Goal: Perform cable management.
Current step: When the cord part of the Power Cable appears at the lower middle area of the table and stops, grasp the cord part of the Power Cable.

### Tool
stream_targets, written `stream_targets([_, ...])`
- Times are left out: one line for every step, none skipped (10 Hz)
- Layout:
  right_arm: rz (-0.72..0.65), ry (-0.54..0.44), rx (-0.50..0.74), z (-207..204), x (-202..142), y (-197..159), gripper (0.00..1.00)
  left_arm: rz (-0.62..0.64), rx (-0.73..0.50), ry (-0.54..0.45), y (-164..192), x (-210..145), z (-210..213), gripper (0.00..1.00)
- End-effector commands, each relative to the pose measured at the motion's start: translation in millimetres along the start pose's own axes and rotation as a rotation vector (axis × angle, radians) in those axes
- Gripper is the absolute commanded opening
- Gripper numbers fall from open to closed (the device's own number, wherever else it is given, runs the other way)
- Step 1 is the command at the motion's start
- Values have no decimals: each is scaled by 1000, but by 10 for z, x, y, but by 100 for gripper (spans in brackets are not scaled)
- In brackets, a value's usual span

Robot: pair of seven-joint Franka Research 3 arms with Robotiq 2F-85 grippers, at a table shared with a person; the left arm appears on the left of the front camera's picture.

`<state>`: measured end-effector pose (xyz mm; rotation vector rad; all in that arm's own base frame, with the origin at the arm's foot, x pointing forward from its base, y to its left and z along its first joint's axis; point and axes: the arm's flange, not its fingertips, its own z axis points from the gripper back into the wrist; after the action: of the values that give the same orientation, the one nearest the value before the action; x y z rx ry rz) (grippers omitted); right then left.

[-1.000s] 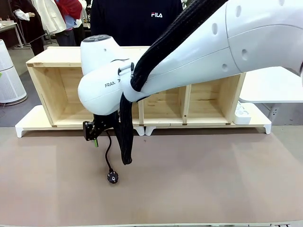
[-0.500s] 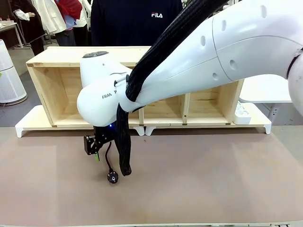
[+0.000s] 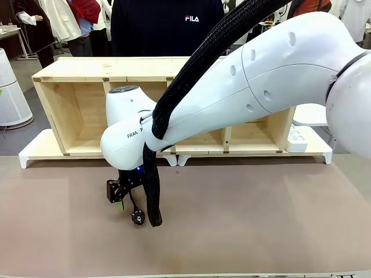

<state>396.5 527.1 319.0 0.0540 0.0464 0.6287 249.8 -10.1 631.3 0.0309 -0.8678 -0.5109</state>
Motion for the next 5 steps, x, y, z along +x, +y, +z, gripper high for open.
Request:
stream_targets([-34, 7, -10, 47, -224, 68, 100, 18, 3, -10, 8, 16, -17, 100])
stream_targets([-46, 5, -18, 39, -289, 127, 100, 18, 3, -10, 8, 16, -17, 100])
stream_targets([-56, 3, -25, 11, -339, 173, 100, 18, 3, -10, 8, 16, -17, 100])
stream_targets([-80, 8, -26, -40, -364, 185, 100, 18, 3, -10, 8, 16, -17, 100])
stream_targets([-106, 21, -22, -119, -386, 178, 100, 18, 3, -10, 8, 16, -17, 100])
